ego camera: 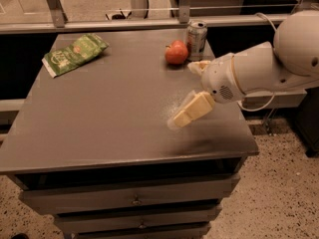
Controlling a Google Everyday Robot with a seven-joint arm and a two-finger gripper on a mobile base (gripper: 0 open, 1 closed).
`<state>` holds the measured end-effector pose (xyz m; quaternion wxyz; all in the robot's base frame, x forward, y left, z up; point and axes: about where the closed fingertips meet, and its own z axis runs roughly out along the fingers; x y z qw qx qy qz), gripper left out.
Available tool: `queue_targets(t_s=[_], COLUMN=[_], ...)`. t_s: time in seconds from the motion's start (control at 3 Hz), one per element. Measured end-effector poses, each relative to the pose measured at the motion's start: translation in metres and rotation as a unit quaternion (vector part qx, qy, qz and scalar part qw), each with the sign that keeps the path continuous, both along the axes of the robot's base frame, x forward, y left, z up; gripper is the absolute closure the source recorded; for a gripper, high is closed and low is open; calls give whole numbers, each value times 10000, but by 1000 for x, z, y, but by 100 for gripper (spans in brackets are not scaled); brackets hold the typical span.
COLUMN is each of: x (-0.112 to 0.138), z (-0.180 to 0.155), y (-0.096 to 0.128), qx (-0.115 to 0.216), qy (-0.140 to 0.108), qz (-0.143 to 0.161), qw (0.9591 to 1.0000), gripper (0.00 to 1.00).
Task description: Pick apple
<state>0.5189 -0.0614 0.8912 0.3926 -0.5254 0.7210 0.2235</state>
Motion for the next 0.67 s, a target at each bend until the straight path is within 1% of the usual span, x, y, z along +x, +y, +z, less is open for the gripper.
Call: queue_targets(t_s=[0.33,0.67], x=[20,40], z=[-6,-11], y=[-15,-25], qx=[96,166], qy=[-36,-58], qz=[-211,-374], qw=[9997,9991], gripper=[0,0])
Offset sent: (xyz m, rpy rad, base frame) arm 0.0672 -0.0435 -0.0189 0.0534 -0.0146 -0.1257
